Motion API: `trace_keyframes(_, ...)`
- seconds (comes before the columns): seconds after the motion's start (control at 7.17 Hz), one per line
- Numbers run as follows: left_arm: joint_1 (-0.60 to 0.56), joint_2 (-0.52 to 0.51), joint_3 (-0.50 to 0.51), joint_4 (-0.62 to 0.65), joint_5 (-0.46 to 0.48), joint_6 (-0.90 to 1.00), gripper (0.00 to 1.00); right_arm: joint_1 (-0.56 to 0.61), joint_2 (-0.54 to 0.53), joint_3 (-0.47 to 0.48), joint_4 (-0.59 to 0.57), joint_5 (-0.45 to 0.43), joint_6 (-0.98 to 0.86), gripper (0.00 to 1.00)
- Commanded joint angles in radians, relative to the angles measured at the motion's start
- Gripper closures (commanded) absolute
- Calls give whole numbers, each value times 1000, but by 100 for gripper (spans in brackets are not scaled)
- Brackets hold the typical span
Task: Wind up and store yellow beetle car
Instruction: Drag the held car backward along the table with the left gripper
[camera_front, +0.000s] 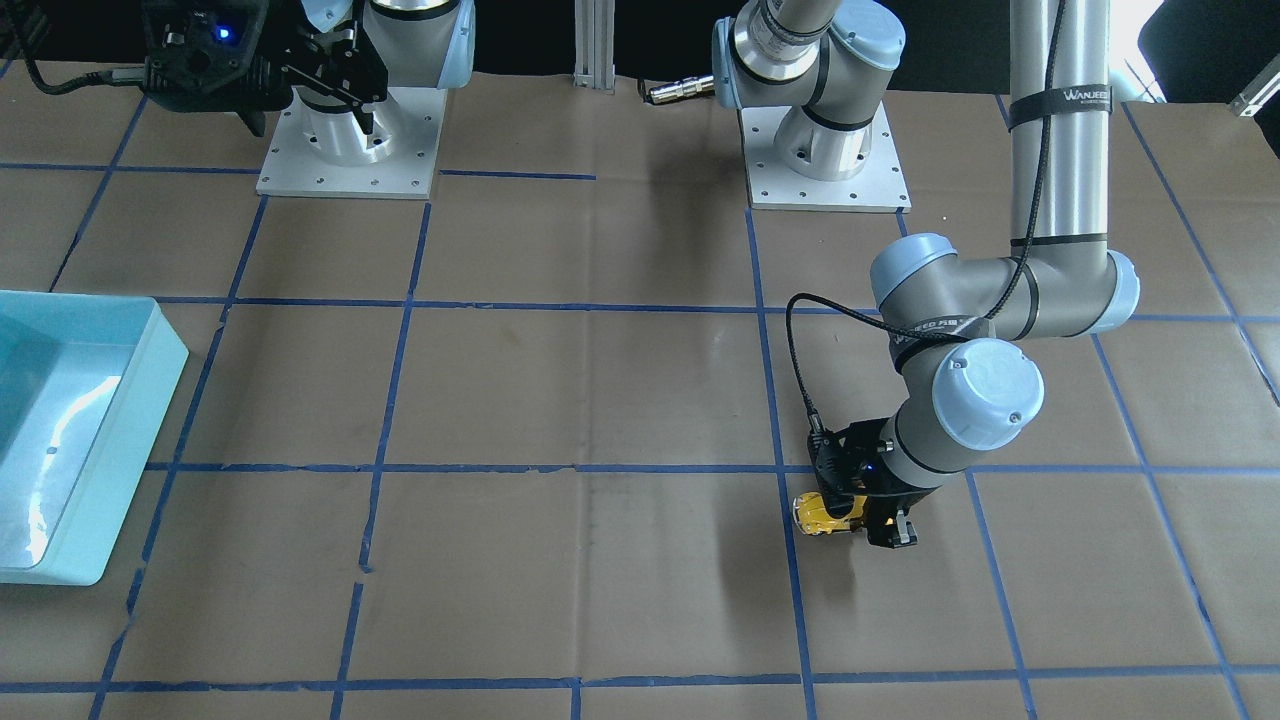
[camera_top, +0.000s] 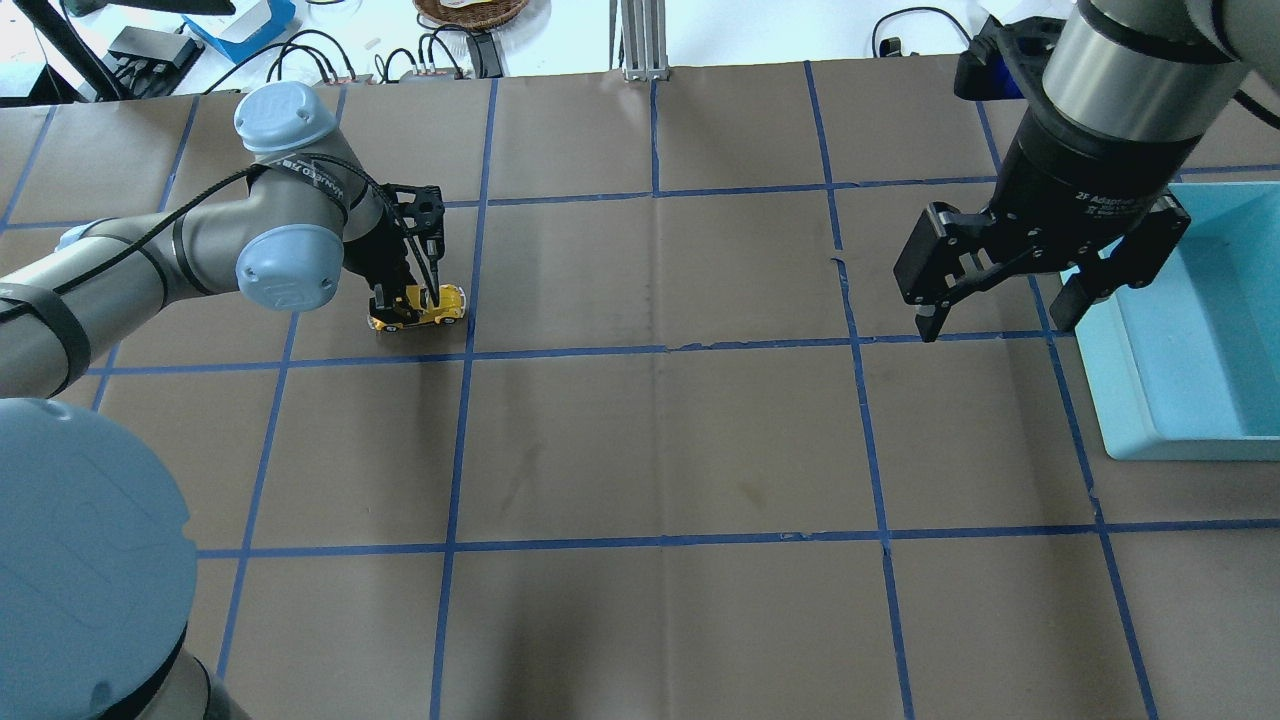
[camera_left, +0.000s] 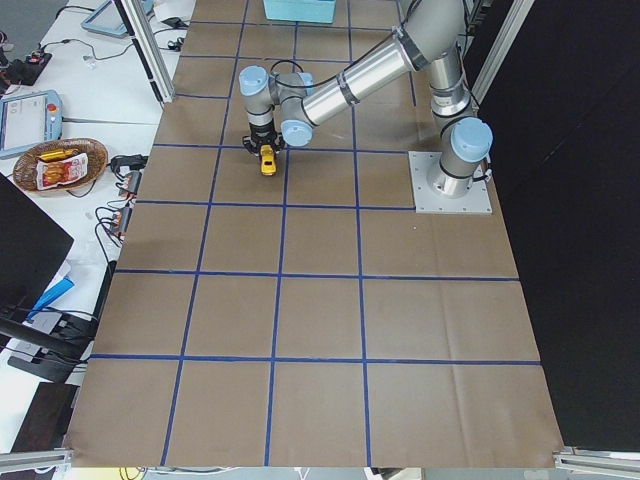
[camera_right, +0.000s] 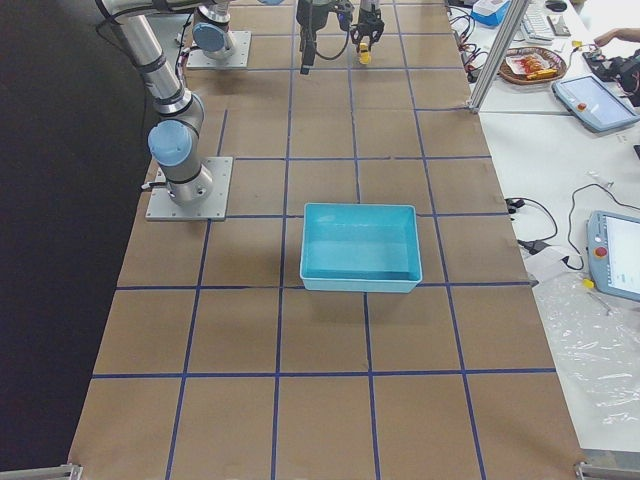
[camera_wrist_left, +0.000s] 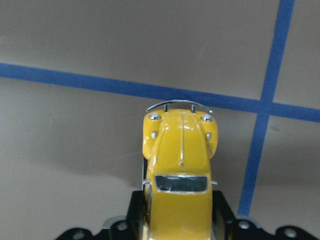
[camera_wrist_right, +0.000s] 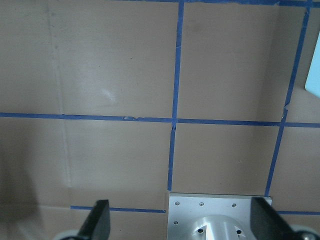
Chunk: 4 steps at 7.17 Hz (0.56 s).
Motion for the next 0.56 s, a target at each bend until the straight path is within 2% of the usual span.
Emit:
trace_keyframes(0.0,1,-13,1,1,-25,1,100,0,1,0,0,0,0,1)
trace_keyframes(0.42,1,-11,-1,0,-17,2,100,0,1,0,0,-1,0,1)
